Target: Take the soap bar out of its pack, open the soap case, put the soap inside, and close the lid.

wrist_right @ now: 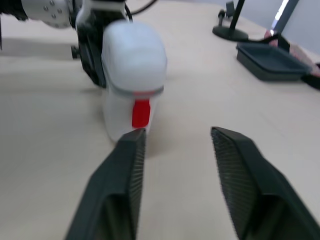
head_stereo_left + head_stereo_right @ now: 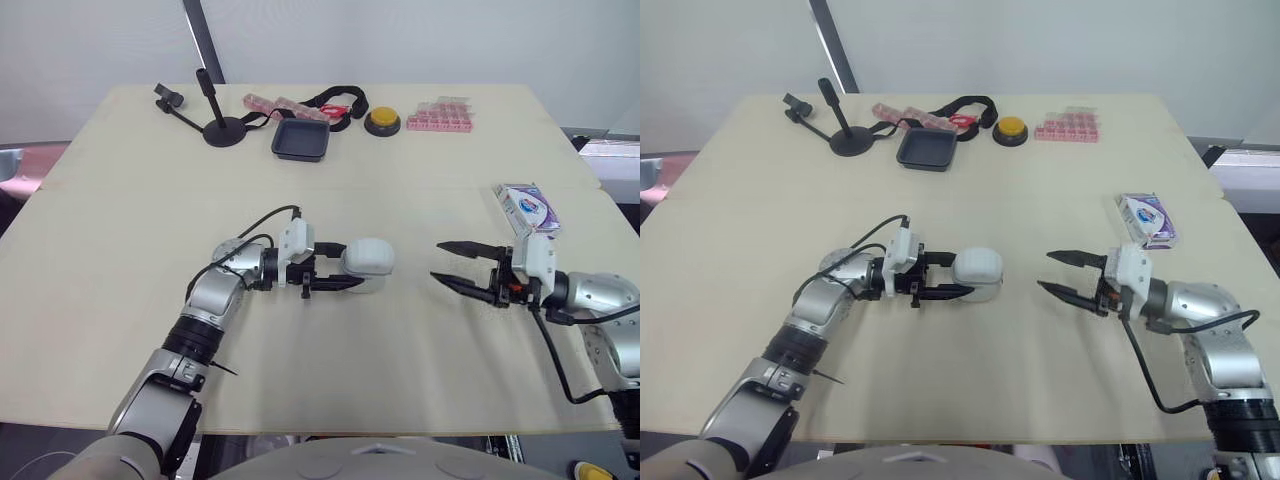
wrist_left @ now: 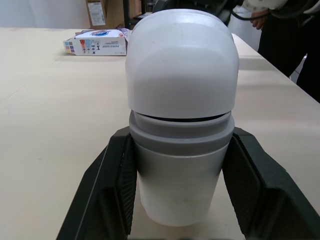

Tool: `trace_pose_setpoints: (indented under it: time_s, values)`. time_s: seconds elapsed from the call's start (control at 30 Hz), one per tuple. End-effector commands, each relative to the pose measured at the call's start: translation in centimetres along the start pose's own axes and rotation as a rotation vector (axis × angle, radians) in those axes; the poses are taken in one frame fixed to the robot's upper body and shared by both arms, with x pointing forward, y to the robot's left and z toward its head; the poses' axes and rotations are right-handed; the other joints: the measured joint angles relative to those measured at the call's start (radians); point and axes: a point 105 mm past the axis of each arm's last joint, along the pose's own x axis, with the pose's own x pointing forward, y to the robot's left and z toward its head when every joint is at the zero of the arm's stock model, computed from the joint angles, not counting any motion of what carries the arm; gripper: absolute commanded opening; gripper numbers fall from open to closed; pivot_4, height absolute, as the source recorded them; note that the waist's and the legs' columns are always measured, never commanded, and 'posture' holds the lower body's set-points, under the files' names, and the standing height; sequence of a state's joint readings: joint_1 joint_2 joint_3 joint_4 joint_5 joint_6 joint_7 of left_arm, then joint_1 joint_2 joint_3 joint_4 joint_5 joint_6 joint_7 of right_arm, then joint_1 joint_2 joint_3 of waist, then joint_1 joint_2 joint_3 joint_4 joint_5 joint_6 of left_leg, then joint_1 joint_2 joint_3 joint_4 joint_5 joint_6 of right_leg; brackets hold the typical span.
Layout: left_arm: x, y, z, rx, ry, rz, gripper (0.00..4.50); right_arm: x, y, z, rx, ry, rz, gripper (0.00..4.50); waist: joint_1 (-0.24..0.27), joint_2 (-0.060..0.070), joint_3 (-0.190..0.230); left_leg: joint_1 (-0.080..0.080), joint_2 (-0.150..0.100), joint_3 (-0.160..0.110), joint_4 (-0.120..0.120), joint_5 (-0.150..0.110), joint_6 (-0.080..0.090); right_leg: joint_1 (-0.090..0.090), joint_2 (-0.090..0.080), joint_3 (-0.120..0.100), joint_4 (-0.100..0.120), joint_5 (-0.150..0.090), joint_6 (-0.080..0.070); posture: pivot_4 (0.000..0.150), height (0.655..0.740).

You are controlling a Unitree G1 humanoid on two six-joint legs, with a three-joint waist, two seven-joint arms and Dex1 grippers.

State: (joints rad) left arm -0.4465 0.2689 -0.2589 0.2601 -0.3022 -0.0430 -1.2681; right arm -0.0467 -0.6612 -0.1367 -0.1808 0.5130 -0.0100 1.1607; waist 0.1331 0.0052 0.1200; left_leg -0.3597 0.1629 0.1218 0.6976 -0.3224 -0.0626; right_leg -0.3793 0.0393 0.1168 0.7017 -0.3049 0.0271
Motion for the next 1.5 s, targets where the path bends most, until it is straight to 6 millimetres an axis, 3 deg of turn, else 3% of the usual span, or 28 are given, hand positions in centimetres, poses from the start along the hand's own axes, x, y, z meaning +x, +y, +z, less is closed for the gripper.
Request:
trace_pose_setpoints:
  time_s: [0.03, 0.1, 0.3, 0.6, 1.0, 1.5]
  values:
    - [-0.4, -0.1, -0.3, 0.002, 0.026, 0.0, 1.93, 1.1, 0.1, 2.8, -0.01, -0.075, 0.026, 0.63, 0.0, 0.0, 0.0, 0.0, 0.0, 0.0, 0.0, 0.0, 0.0, 0.0, 0.0, 0.0, 0.0, 0.0, 0.0, 0.15, 0.74]
    - [-0.3, -0.2, -0.3, 0.002, 0.027, -0.002, 1.93, 1.9, 0.5, 3.3, 0.008, -0.08, 0.051, 0.01, 0.001, 0.0, 0.0, 0.001, 0.0, 0.0, -0.001, 0.0, 0.0, 0.0, 0.0, 0.0, 0.0, 0.0, 0.0, 0.15, 0.74]
    - [-0.4, -0.2, -0.3, 0.003, 0.029, -0.005, 1.93, 3.2, 0.8, 3.6, 0.013, -0.068, 0.064, 0.01, 0.001, 0.0, 0.0, 0.001, 0.0, 0.0, -0.001, 0.0, 0.0, 0.001, -0.001, -0.001, -0.001, 0.0, 0.0, 0.15, 0.74]
    - [-0.4, -0.1, -0.2, 0.003, 0.031, -0.003, 1.93, 4.2, 1.2, 2.4, 0.011, 0.011, 0.097, 0.01, 0.001, 0.0, 0.0, 0.001, -0.001, 0.0, -0.002, 0.0, 0.0, 0.001, -0.001, -0.002, -0.001, 0.0, 0.0, 0.15, 0.74]
    - [-0.4, -0.1, -0.3, 0.003, 0.036, -0.006, 1.93, 4.0, 1.1, 1.4, 0.015, 0.065, 0.118, 0.01, 0.0, 0.0, 0.0, 0.001, 0.0, 0.0, -0.002, 0.0, 0.0, 0.001, -0.001, -0.002, -0.001, 0.0, 0.0, 0.15, 0.74]
    - [-0.4, 0.0, -0.1, 0.003, 0.035, -0.002, 1.93, 4.5, 1.5, 1.6, -0.008, 0.062, 0.158, 0.01, 0.0, 0.0, 0.0, 0.001, 0.0, -0.001, -0.002, 0.0, 0.0, 0.001, -0.001, -0.002, -0.001, 0.0, 0.0, 0.15, 0.74]
